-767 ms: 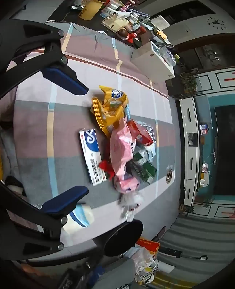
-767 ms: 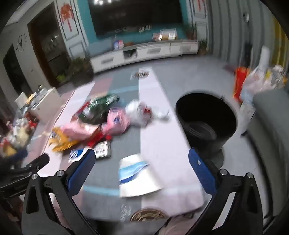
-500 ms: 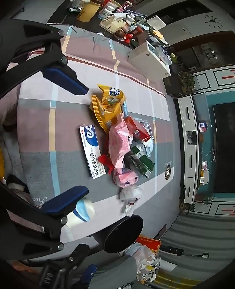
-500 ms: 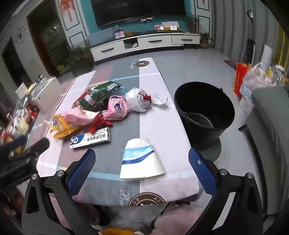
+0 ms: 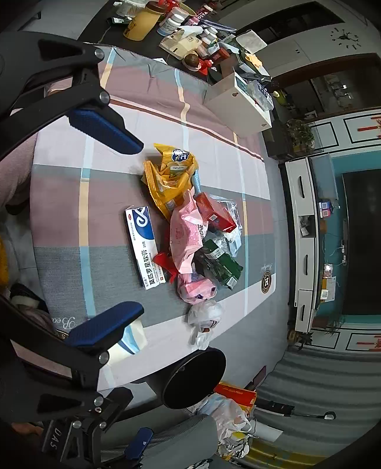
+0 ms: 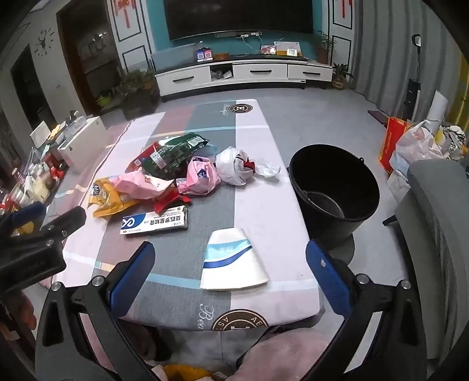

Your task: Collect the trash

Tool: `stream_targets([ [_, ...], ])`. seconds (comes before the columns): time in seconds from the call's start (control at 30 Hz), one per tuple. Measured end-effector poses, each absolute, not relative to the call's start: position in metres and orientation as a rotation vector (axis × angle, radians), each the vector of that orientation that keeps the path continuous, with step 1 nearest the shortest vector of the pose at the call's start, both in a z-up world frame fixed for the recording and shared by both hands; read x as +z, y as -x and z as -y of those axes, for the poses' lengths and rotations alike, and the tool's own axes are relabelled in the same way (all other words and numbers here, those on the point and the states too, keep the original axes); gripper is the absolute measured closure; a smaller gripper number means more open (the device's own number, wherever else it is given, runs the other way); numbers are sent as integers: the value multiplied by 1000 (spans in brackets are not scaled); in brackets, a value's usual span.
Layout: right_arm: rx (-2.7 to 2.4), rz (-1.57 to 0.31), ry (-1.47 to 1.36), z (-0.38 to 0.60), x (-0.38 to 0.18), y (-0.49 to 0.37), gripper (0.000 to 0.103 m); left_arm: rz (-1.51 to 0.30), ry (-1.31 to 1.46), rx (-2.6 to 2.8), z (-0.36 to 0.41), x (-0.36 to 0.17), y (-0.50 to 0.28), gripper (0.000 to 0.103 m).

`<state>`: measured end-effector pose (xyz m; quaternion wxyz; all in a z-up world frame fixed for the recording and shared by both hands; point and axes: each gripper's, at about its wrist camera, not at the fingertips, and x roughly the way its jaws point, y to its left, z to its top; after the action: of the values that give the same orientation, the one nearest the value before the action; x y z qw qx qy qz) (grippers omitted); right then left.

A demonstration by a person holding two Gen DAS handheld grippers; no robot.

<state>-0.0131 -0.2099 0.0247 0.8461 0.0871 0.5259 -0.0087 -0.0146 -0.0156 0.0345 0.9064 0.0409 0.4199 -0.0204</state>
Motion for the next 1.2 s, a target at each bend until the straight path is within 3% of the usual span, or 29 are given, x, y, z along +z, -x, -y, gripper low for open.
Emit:
stream_targets([
  [0.37,-2,-1118,-206,172,58,20,3,-873,-88,-39,15,33,13,3],
  [1.2,18,-1094,-220,211,42,16,3,-864,-104,-41,21,37,20,3],
])
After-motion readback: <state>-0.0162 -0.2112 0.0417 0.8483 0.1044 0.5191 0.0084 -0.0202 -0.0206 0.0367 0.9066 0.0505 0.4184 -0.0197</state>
